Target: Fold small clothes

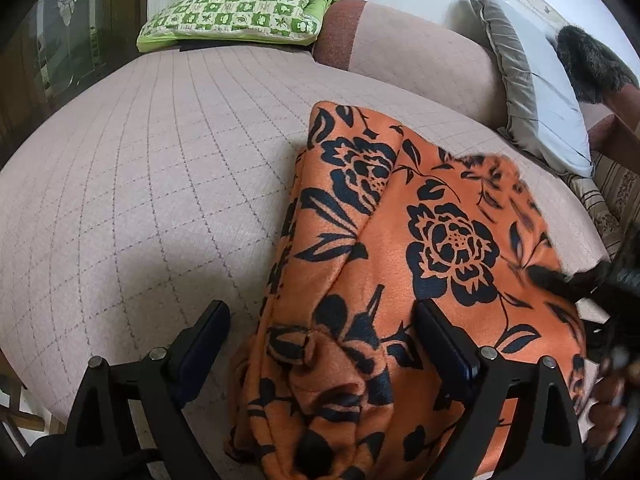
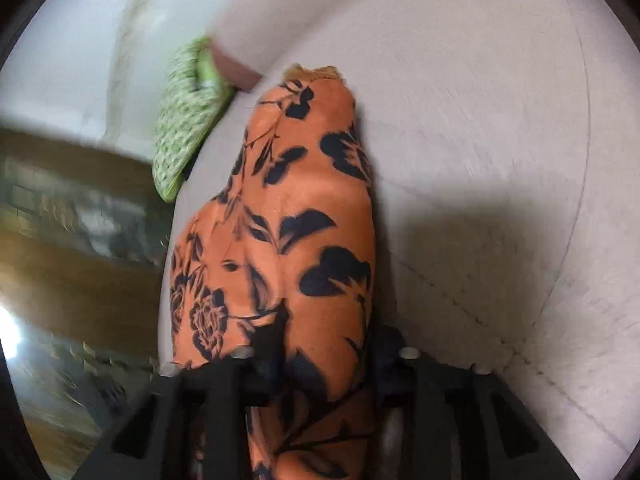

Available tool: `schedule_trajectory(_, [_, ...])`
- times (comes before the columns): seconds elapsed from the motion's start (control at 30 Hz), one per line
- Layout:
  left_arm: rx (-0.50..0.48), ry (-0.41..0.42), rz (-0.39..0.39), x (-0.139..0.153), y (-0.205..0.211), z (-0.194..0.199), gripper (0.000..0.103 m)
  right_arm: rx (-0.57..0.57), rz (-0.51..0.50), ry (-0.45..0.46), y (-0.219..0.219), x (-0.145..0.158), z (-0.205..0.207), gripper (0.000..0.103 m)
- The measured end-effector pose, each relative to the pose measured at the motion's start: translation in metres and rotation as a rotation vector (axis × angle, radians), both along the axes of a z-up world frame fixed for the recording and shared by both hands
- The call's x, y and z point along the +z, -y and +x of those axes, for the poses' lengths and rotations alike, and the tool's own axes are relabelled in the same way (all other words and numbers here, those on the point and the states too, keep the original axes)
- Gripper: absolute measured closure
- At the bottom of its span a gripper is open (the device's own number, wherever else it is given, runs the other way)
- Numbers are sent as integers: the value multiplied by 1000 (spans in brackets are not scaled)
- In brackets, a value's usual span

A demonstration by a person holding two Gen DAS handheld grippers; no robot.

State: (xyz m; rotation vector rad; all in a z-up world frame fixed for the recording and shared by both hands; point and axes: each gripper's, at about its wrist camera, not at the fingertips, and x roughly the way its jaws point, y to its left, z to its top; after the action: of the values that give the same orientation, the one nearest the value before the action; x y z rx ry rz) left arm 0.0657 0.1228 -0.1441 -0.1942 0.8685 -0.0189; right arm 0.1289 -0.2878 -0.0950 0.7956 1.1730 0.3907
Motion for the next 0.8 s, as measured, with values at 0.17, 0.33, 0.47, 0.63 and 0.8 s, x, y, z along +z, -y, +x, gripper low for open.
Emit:
schedule_trajectory(0.17, [4,-3,-16,-1,-4,0,8,-56,-13,114,9,35,16,27])
schedule_trajectory(0.33, [-2,-1,-24,-2,-5,2,7,-8,-81,16,3,-2,64,69])
schedule_trajectory(0.47, [5,-1,-49,-2,-9,3,7,9,-171,65,-5,26,58,66])
schedule_trajectory(0.63, [52,77,-117,20,-30,-8,7,-45,-383,258,-25,96,12,31])
schedule_trajectory(0.8, [87,-2,-236,11,-56,-9,8,118,-209,315,-51,107,-40,30])
